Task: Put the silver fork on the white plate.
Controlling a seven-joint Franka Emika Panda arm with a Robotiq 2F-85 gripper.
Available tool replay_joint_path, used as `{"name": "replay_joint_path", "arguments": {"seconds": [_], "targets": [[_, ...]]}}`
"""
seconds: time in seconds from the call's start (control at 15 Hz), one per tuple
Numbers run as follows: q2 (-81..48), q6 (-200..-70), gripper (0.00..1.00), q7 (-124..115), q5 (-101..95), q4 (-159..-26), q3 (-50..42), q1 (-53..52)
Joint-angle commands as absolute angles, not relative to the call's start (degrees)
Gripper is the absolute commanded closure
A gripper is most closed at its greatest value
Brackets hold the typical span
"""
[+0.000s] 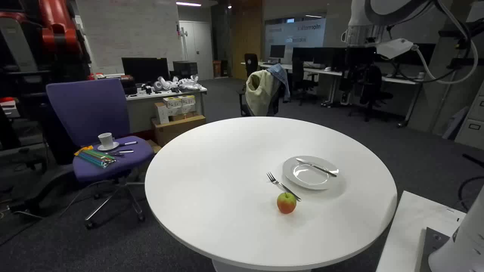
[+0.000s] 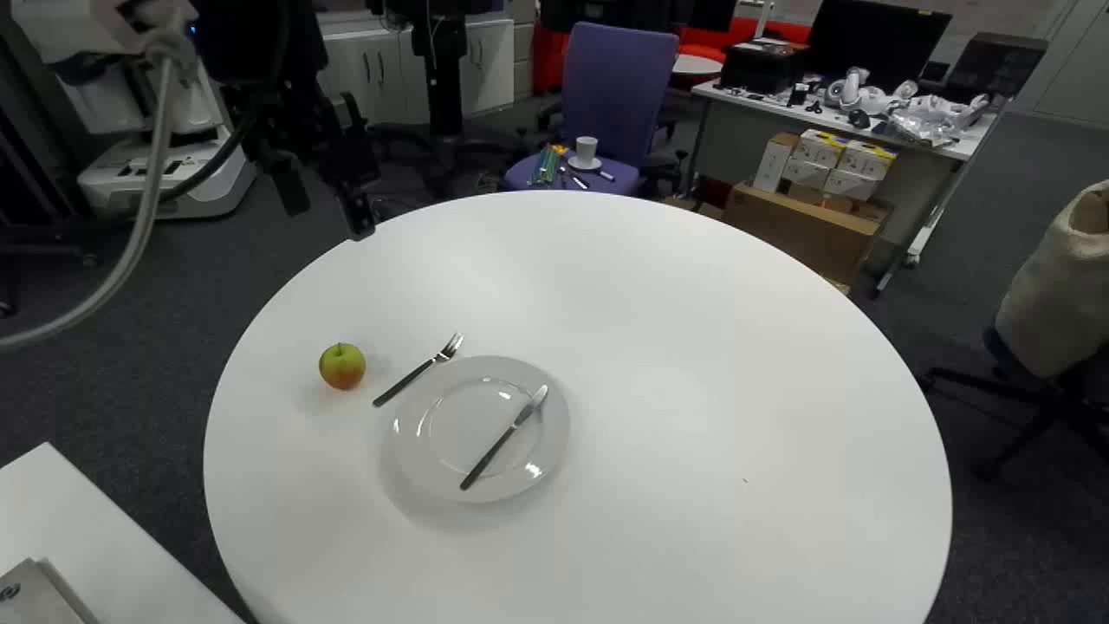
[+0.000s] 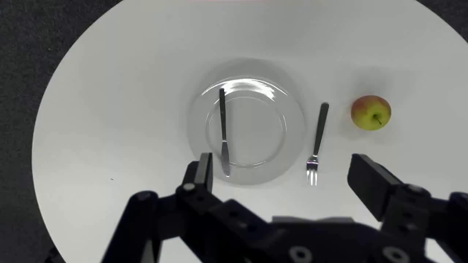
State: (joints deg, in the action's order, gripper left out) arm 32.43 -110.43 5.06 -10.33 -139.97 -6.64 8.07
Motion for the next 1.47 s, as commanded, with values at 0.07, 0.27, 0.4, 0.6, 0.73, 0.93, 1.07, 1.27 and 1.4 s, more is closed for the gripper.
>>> {"name": "replay_joint_path", "arguments": {"seconds": [0.07, 0.27, 0.4, 0.6, 0.73, 0.93, 1.07, 1.27, 1.4], "targets": [[32.33, -110.26, 0.00, 4.95, -10.41, -139.80, -6.81, 7.85], [32.49, -110.26, 0.00, 4.95, -10.41, -139.78, -6.81, 7.85], [32.00, -110.44, 0.00, 5.26, -10.21, -139.73, -7.03, 7.76], [30.54, -111.69, 0.00, 4.82, -10.46, -139.84, -6.95, 7.86], [28.91, -113.18, 0.00, 4.30, -10.44, -139.80, -6.71, 7.74], [25.97, -116.42, 0.00, 3.16, -10.76, -139.58, -6.09, 7.59], [23.48, -118.51, 0.00, 1.88, -10.78, -139.22, -5.71, 7.41], [20.13, -121.17, 0.00, -1.33, -10.42, -138.66, -4.79, 7.40], [17.70, -122.26, 0.00, -3.56, -9.15, -137.90, -4.46, 7.12]]}}
